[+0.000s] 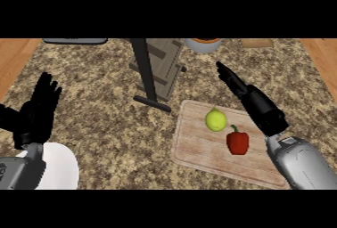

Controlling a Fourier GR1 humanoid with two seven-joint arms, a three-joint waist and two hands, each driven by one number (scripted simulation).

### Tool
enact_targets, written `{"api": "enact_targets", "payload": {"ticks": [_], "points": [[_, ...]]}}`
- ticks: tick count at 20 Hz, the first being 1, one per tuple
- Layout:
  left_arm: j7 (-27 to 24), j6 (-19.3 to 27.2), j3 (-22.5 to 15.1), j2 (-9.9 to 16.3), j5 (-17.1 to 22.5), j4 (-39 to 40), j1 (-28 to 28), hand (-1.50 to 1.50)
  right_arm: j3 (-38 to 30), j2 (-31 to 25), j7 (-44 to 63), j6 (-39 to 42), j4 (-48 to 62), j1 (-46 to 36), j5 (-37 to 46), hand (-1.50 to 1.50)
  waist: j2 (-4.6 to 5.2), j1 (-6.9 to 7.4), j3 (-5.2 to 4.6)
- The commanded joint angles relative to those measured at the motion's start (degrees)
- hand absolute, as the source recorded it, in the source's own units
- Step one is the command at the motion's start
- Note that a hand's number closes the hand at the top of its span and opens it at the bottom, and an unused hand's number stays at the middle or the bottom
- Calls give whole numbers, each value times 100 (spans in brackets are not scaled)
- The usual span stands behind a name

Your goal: Pick the bell pepper from the cutting board and place it in the tiered basket

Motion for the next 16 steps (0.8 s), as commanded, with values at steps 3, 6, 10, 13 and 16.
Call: {"api": "enact_targets", "payload": {"ticks": [3,6,10,13,16], "points": [[-289,100,-375,-193,-443,279,594,0,-860,-344,72,-1413,-369,192,902,150,44,-357,60],[-192,136,-642,-73,-700,363,1085,0,-1842,-674,69,-2509,-466,359,1367,150,-44,-647,65],[-253,190,-587,-215,-591,450,1290,0,-3135,-111,638,-4289,64,1036,1294,-150,-27,-999,87],[-449,229,-870,-406,-797,393,1397,0,-3011,550,138,-5187,-760,1811,1713,-150,-22,-728,67],[-504,338,-1213,-635,-1056,279,1484,0,-2462,1023,41,-5282,-2096,2954,1984,-150,21,-440,61]]}}
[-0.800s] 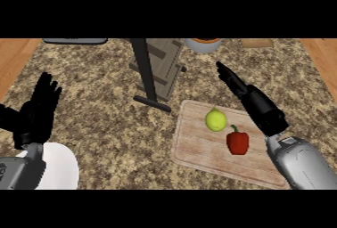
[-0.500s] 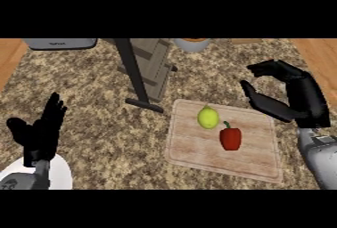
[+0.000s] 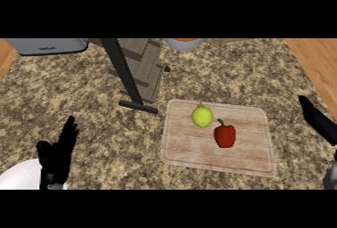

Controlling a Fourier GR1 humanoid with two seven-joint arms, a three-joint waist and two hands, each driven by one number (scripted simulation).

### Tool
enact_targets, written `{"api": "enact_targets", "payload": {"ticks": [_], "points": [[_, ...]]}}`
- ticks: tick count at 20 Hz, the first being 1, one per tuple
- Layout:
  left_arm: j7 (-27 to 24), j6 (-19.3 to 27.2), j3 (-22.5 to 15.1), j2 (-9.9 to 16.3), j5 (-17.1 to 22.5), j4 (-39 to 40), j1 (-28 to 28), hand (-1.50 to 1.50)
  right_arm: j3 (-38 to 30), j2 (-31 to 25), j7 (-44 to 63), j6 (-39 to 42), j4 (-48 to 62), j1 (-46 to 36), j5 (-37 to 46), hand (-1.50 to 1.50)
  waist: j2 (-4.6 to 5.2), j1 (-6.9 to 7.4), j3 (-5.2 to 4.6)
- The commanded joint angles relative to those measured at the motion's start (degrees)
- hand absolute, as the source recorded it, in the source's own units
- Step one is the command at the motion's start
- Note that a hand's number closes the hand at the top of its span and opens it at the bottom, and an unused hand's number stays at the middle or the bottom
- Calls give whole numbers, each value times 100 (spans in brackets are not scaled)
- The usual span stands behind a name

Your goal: Pick the bell pepper from the cutting board and place it in the tiered basket

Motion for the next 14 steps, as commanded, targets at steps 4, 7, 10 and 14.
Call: {"api": "enact_targets", "payload": {"ticks": [4,7,10,14], "points": [[-35,72,-353,-152,-321,-150,87,0,1163,438,1226,-67,-1508,2043,1242,-150,66,327,-31],[-33,108,-373,-262,-327,-89,-25,0,1645,131,2000,606,-1639,2544,1596,-150,98,356,-49],[-122,87,-506,-309,-406,-124,87,0,1779,-340,2924,1194,-1792,2636,2266,-150,135,535,-64],[-156,38,-536,-290,-463,-92,8,0,1925,-730,4205,2030,-2219,2699,3209,-150,153,595,-75]]}}
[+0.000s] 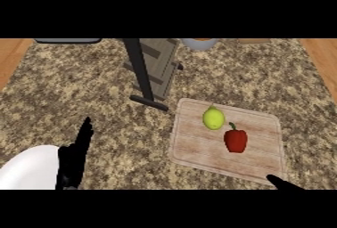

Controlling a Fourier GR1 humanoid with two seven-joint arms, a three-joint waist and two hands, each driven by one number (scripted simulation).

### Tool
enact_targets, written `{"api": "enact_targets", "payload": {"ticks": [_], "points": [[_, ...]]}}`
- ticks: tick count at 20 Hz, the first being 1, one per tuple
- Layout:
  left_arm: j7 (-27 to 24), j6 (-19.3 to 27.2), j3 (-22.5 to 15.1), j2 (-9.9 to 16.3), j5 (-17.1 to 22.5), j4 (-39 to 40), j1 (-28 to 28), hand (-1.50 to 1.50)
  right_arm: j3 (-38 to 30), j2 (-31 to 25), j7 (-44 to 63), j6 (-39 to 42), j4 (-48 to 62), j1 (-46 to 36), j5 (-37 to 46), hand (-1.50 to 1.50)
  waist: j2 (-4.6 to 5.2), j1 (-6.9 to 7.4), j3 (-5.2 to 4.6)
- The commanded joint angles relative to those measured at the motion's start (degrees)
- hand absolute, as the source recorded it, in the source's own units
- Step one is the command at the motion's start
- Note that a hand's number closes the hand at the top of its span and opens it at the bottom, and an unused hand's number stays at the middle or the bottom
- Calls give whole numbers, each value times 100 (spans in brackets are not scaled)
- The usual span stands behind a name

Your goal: Pick the bell pepper from the cutting board and place it in the tiered basket

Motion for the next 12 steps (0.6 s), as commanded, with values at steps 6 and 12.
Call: {"api": "enact_targets", "payload": {"ticks": [6,12], "points": [[53,-197,60,68,14,118,-196,0,659,61,3253,1913,-837,-803,2443,-150,14,177,12],[13,-147,65,-105,-53,235,-316,0,1260,1062,4019,3015,-72,-1977,3528,-150,-3,159,41]]}}
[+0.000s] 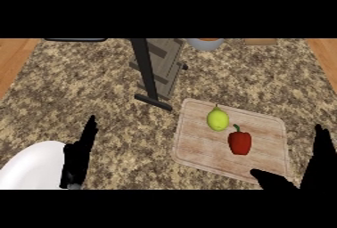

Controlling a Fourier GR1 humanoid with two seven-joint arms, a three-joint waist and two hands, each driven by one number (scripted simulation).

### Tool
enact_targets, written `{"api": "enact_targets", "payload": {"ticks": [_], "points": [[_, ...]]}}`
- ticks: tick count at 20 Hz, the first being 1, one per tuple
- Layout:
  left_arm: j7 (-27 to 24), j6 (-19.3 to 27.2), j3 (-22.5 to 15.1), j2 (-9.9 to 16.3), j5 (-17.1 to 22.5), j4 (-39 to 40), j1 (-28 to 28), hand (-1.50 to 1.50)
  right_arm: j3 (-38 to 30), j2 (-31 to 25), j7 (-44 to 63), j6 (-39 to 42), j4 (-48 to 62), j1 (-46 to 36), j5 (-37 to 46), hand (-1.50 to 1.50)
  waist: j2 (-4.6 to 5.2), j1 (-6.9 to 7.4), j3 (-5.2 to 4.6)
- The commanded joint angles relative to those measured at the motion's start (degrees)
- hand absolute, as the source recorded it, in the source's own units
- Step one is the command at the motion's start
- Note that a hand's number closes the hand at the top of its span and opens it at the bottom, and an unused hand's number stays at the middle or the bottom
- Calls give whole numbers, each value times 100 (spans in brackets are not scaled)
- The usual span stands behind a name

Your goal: Pick the bell pepper from the cutting board and place it in the tiered basket

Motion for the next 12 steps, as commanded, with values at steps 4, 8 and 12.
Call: {"api": "enact_targets", "payload": {"ticks": [4,8,12], "points": [[172,45,47,-27,-68,-45,-196,0,332,1068,1396,1306,1086,-1149,1093,-150,-5,-2,19],[69,28,16,-115,-42,0,18,0,-97,1270,1342,2007,1315,-1227,1001,-150,-10,-67,21],[57,108,6,-209,-170,209,-155,0,216,1360,1809,1744,1943,-1532,880,-150,-5,-63,28]]}}
